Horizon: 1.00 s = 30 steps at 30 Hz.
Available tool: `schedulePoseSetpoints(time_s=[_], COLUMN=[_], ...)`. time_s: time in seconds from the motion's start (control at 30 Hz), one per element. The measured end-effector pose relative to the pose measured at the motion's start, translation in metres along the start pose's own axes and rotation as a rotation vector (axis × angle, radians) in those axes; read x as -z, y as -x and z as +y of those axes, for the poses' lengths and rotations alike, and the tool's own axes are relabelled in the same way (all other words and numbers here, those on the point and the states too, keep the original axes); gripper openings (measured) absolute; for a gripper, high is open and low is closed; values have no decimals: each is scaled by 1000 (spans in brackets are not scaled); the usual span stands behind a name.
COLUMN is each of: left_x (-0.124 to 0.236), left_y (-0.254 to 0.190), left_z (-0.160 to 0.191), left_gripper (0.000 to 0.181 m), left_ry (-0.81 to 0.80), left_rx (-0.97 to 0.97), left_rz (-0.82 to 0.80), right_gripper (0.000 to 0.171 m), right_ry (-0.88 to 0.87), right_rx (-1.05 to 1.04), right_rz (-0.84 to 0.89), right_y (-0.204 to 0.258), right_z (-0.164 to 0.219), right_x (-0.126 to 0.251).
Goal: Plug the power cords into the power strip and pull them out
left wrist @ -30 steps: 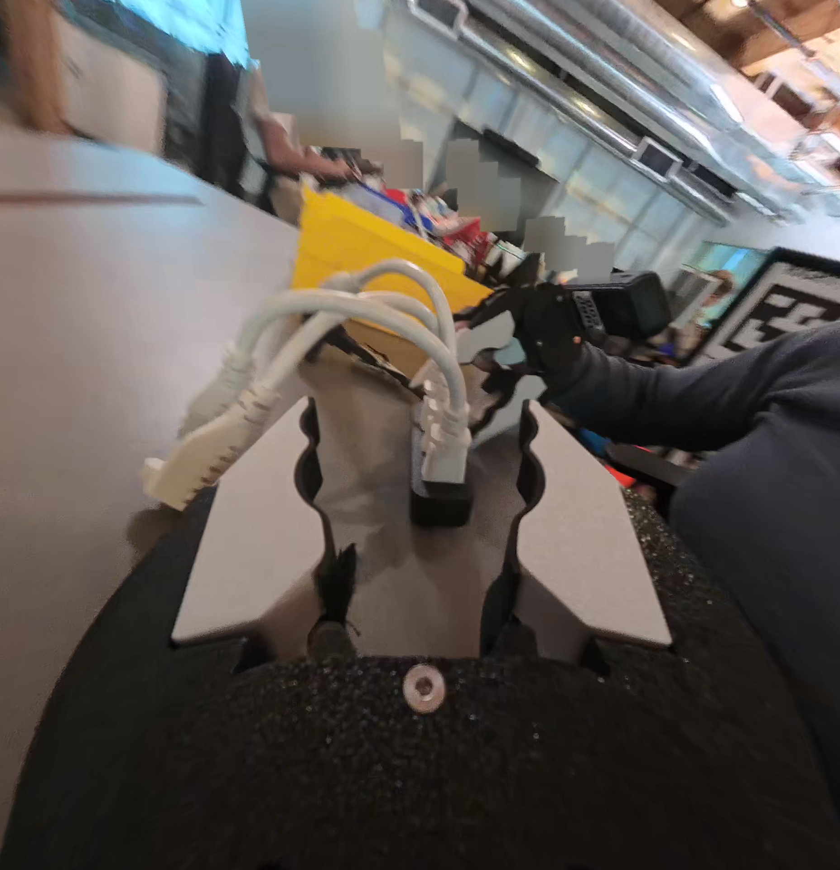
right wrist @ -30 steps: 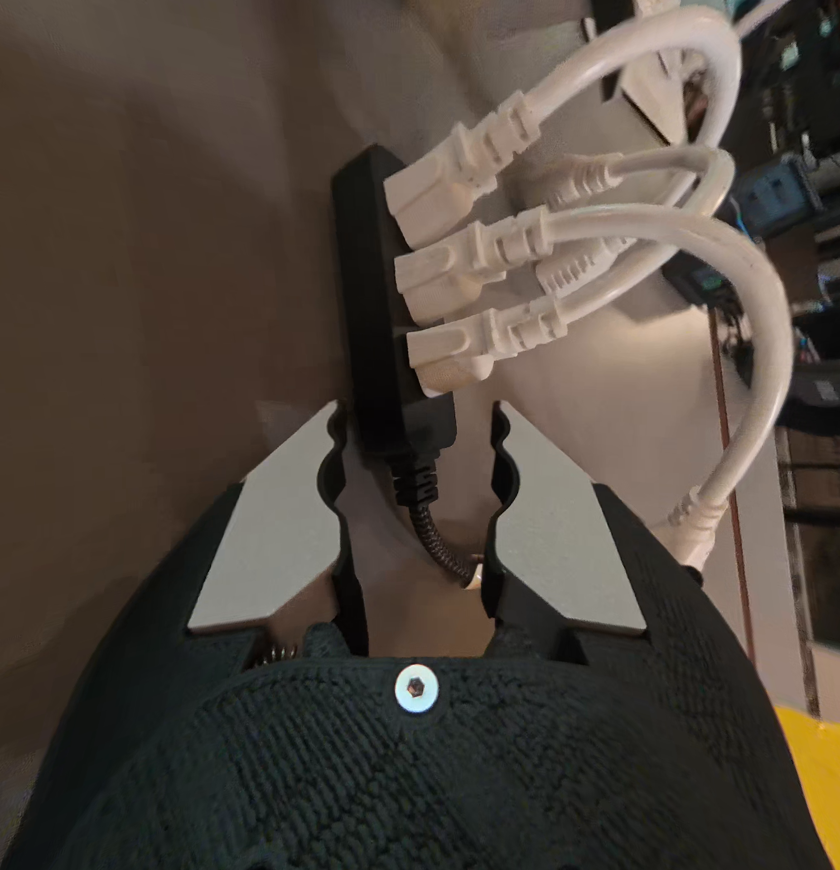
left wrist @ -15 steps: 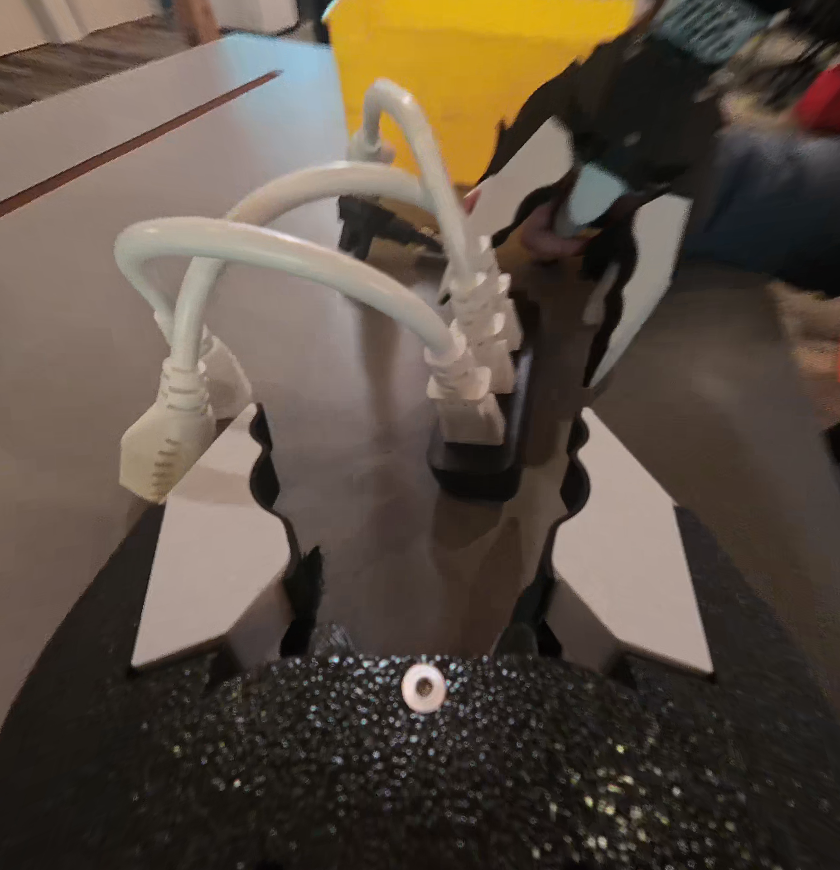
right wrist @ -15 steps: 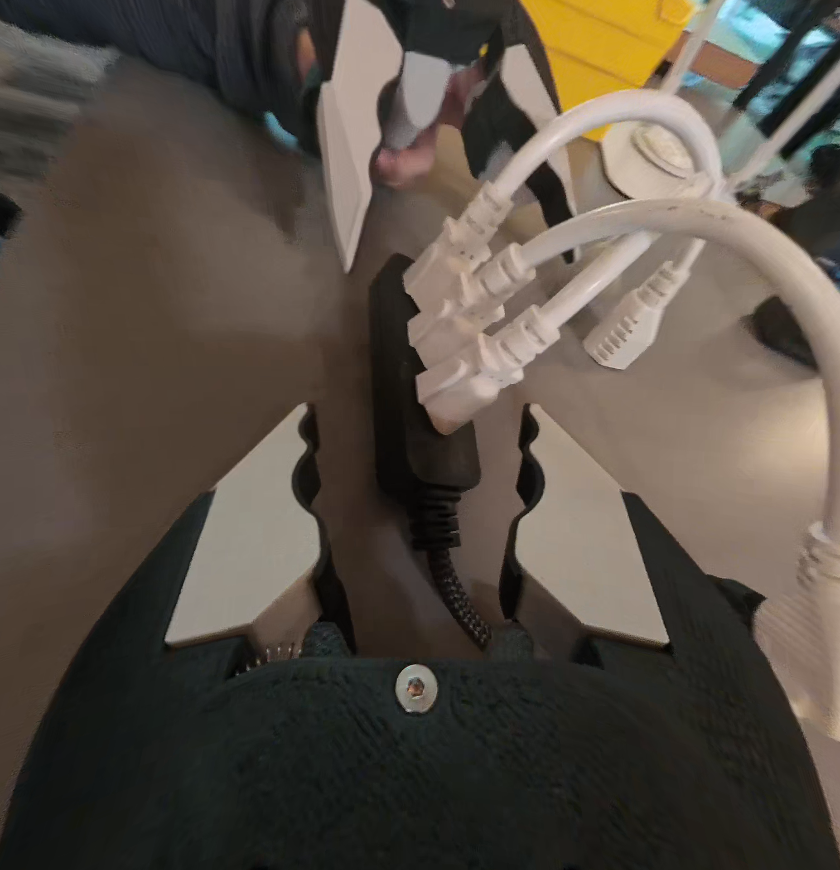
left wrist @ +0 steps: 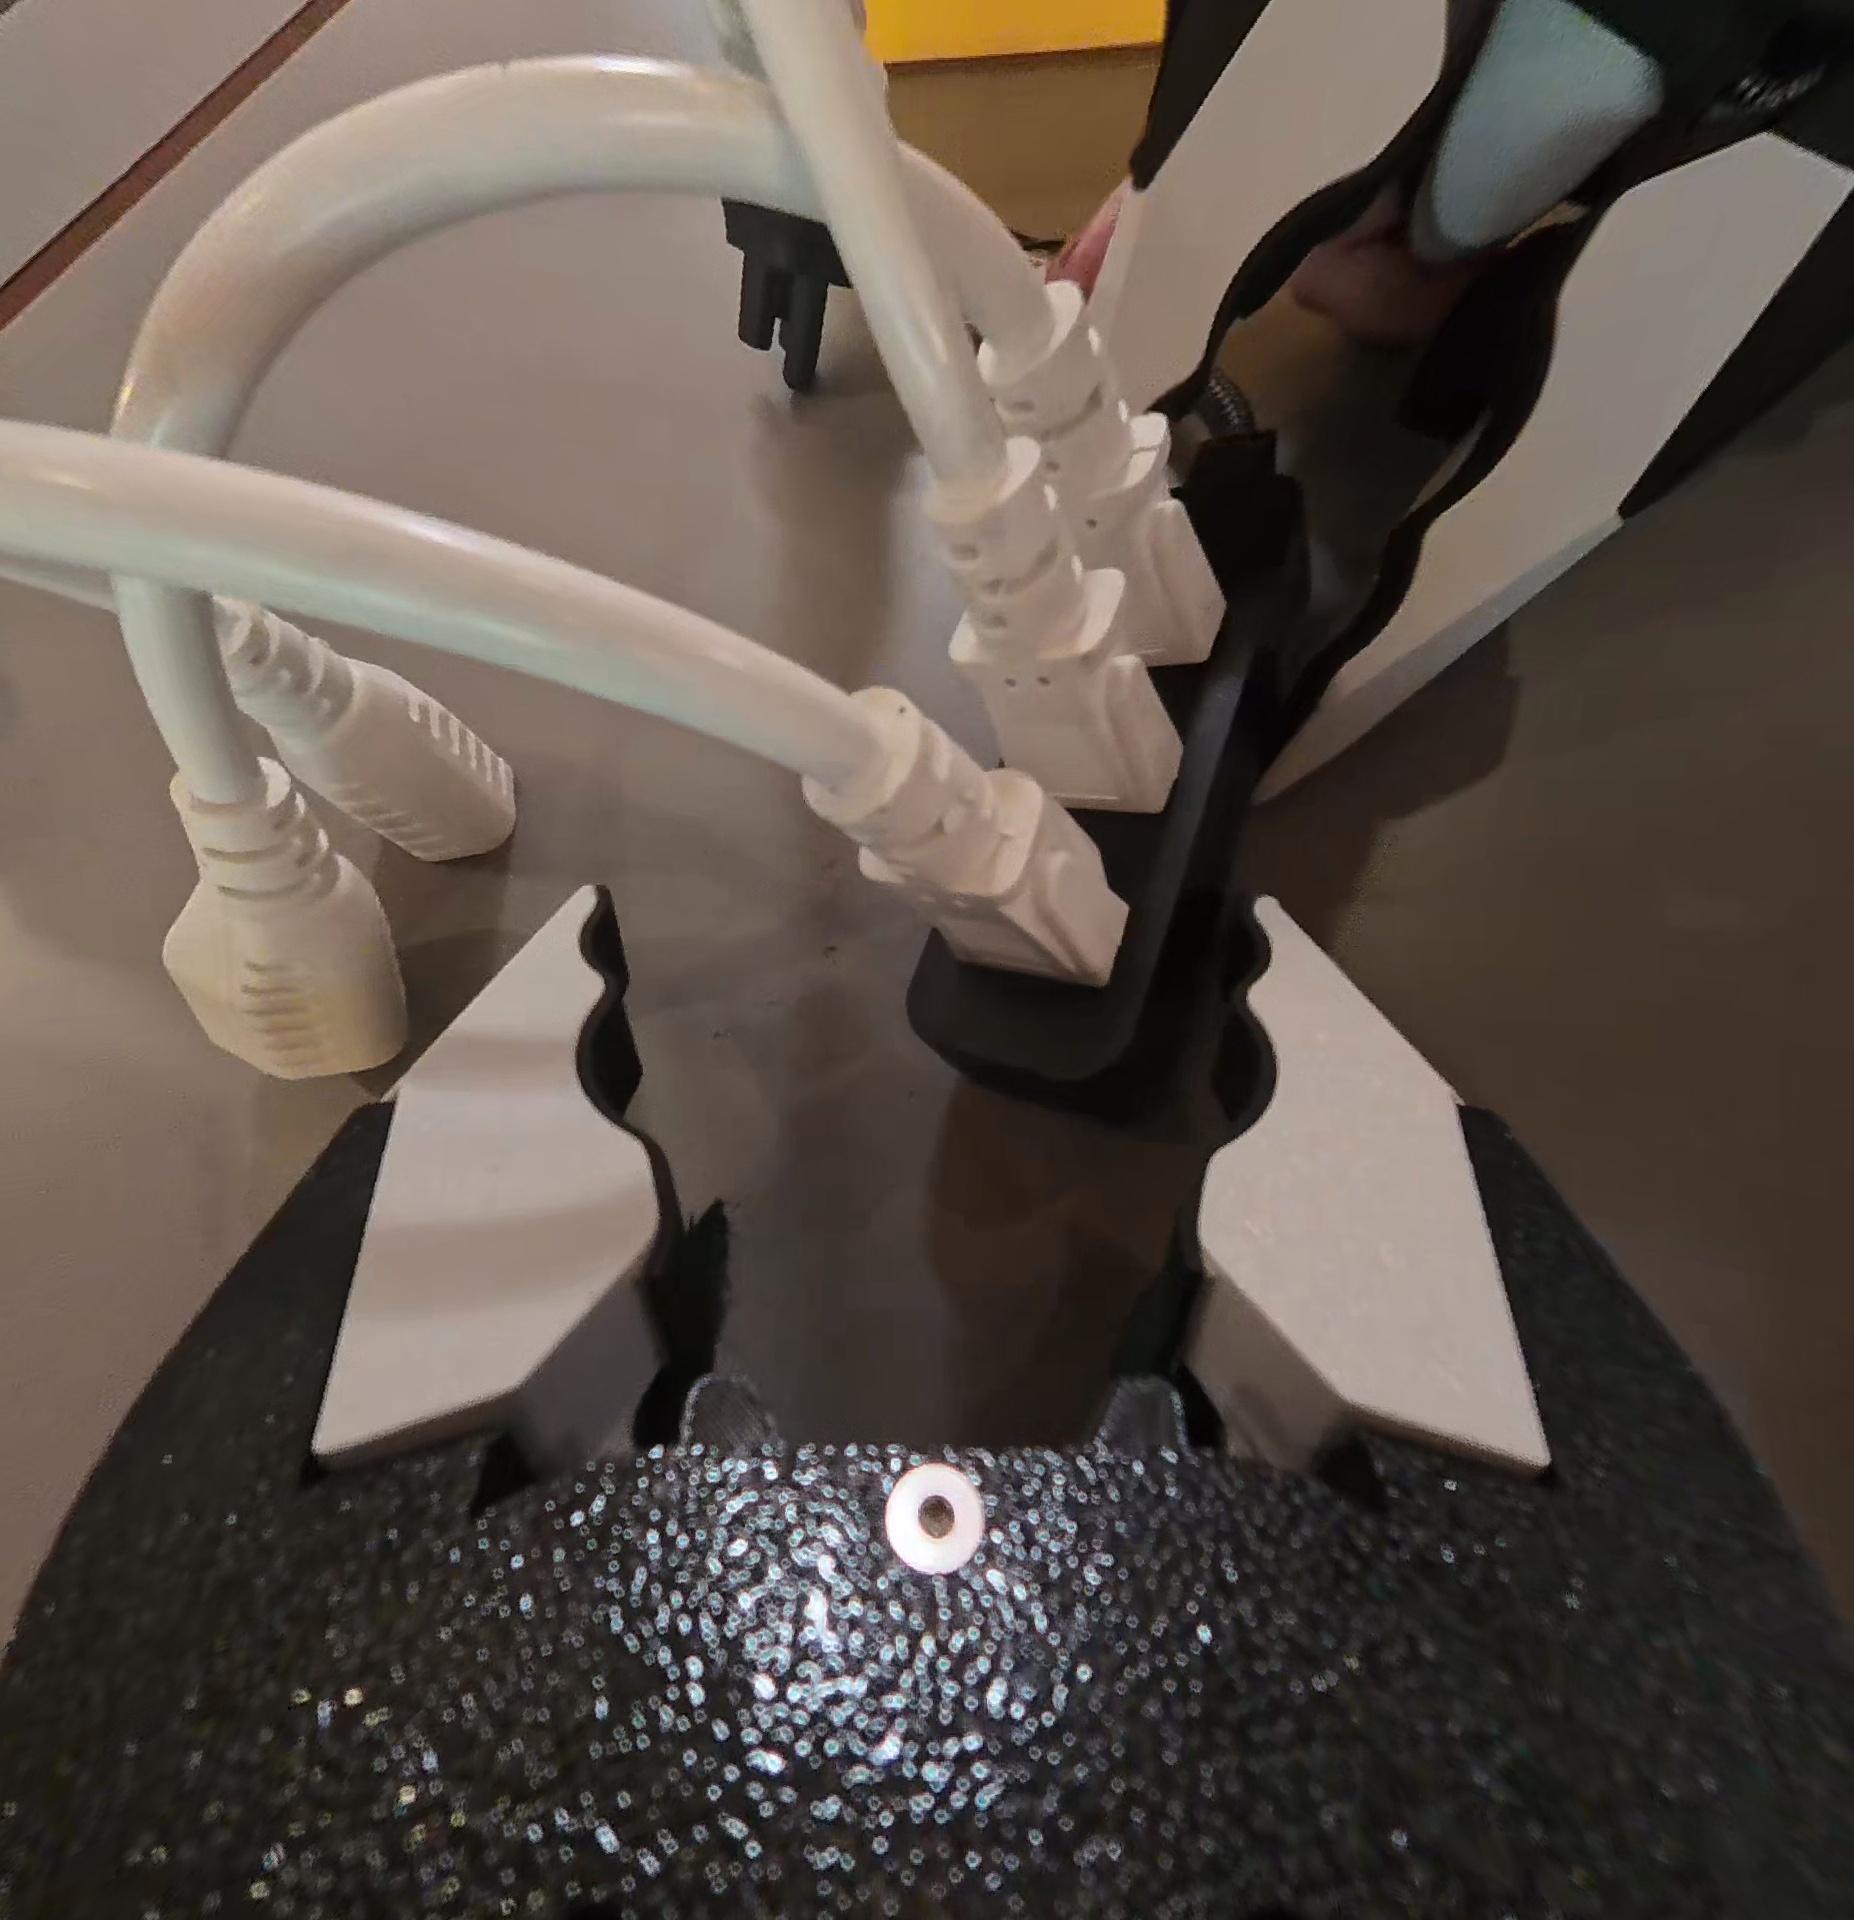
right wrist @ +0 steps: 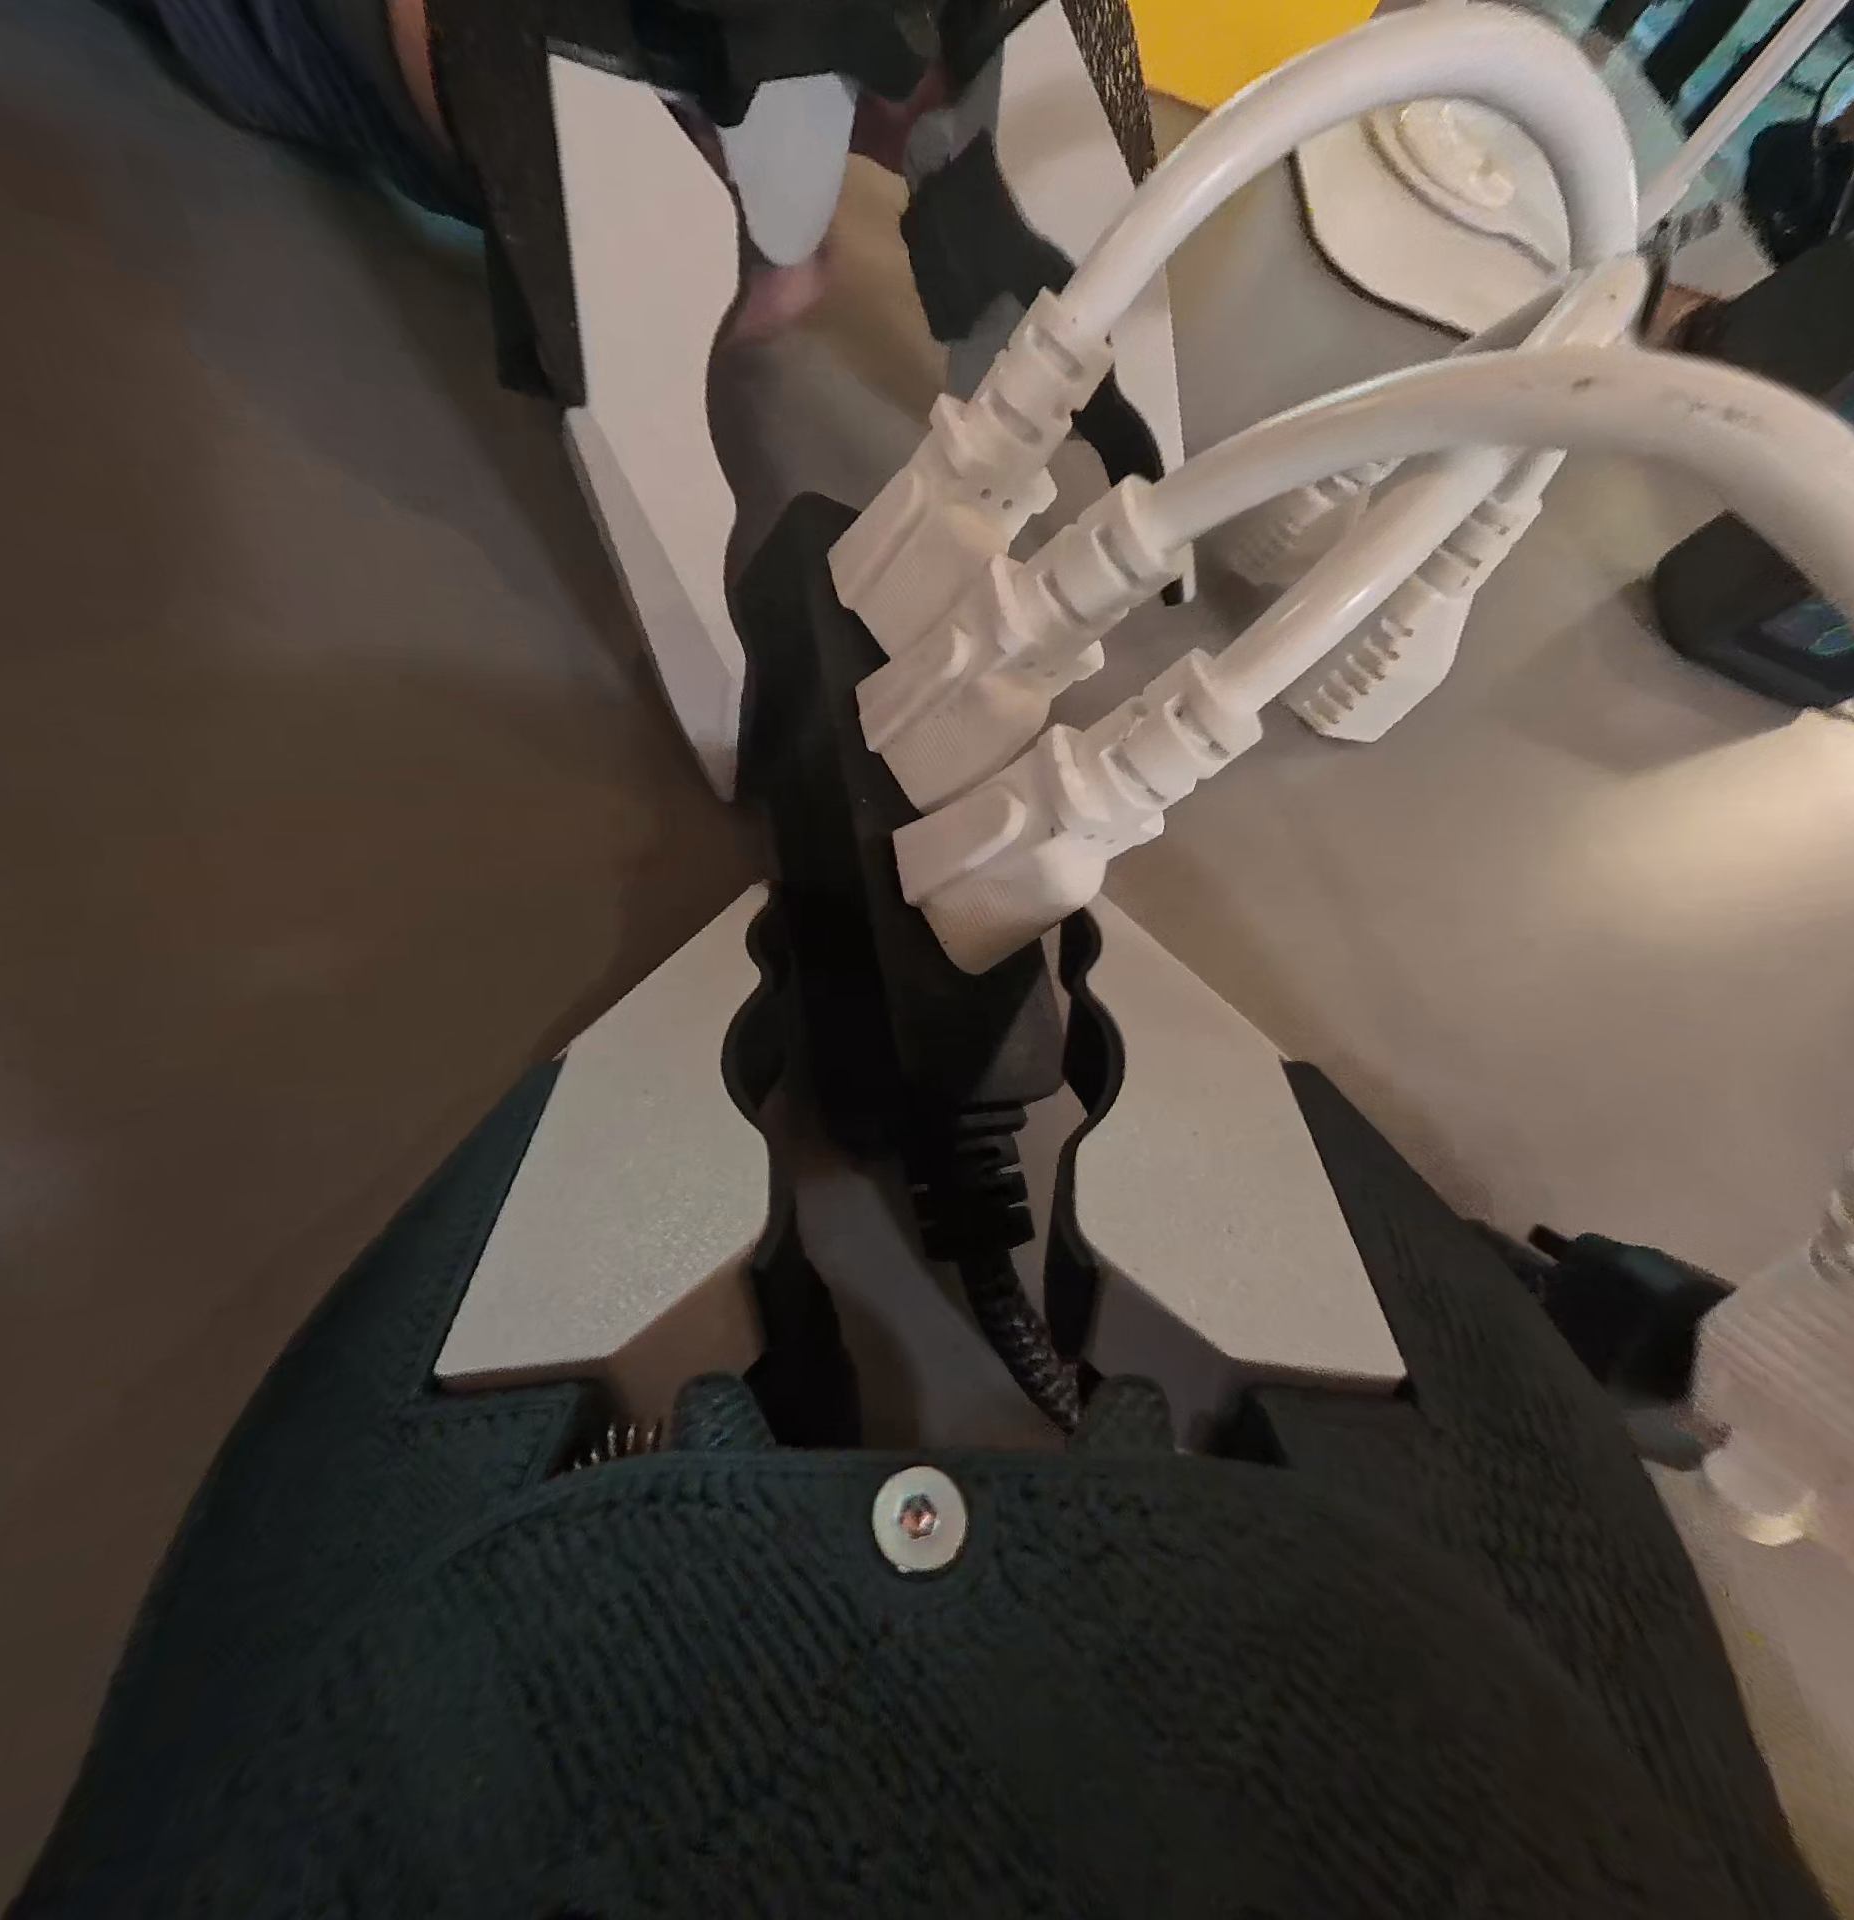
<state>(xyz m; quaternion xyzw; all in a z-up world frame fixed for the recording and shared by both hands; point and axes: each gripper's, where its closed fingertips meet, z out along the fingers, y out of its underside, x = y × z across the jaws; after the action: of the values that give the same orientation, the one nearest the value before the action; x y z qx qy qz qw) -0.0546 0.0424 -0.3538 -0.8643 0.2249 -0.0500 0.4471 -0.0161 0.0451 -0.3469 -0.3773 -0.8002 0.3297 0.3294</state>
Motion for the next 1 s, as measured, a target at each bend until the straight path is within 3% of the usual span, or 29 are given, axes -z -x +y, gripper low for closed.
schedulePoseSetpoints(time_s=[0.03, 0.2, 0.33, 0.47, 0.63, 0.83, 0.9, 1.0], left_x=[0, 4, 11, 22, 42, 66, 72, 76], left_y=[-1, 1, 15, -7, -6, 2, 8, 9], left_z=[0, -7, -16, -39, -59, -70, -70, -71], left_gripper=[113, 125, 144, 146, 130, 69, 56, 55], left_ry=[-1, -49, -127, -286, -461, -634, -673, -690], left_rx=[-3, -26, -83, 41, 368, 573, 626, 658], left_rz=[3, -20, -117, 68, 296, 517, 555, 602], right_gripper=[49, 47, 46, 46, 44, 46, 47, 69], right_ry=[11, -7, -213, -322, -447, -552, -537, -531], right_rx=[-27, -153, -404, -523, -570, -592, -561, -450], right_rz=[-11, -28, -120, -147, -139, -153, -159, -156], right_y=[1, 2, 0, -7, -10, -11, -7, 4], right_z=[1, -8, -40, -56, -77, -94, -95, -100], right_x=[-1, -5, 2, 4, 0, 0, -2, -2])
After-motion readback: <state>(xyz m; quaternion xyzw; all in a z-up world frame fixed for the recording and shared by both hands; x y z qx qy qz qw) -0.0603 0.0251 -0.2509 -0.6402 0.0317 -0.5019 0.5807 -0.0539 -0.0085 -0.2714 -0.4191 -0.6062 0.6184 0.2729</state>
